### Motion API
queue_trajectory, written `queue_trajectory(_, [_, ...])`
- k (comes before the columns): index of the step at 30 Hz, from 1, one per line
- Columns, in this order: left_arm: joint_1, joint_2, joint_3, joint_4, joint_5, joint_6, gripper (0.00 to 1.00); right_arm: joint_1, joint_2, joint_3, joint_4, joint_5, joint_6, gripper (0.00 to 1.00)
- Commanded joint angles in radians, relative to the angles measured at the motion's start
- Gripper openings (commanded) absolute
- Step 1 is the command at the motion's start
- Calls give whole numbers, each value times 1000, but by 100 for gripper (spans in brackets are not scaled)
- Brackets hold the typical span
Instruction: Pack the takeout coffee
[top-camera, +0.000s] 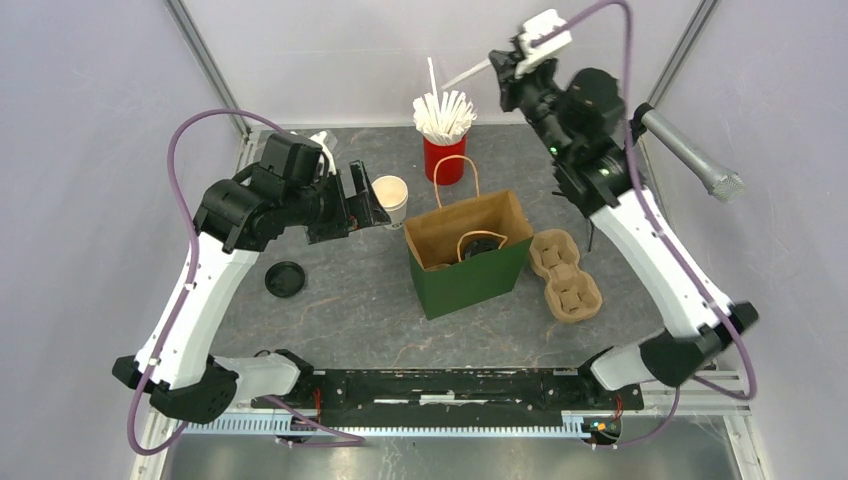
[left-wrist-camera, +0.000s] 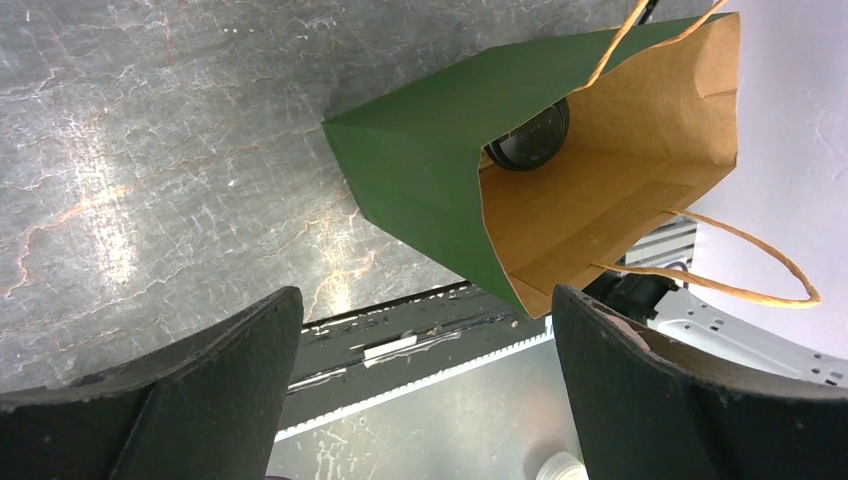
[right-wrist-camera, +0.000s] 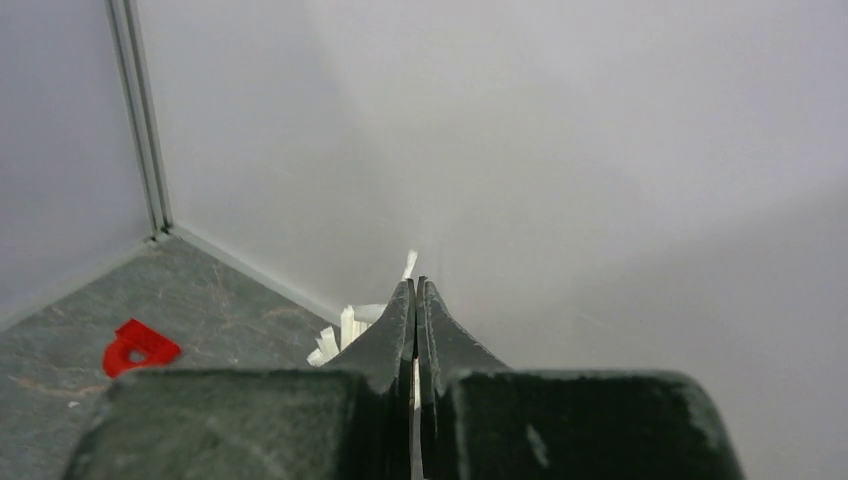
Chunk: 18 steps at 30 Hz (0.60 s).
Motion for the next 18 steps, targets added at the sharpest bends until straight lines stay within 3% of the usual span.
queue_trajectory(1, [9,5,37,-16,-35,47,100,-2,-177,-45,-4,-8,82,0])
queue_trajectory(9, [12,21,24,13,-6,40,100,-3,-436,-142,-120,-87,139,6])
queue_trajectory(13, [12,30,4,60,40,22,100,-3,-542,-236,-97,-248,173,7])
queue_trajectory(18, [13,43,3,70,44,2,100,-3,-539,-243,-219,-448,244,8])
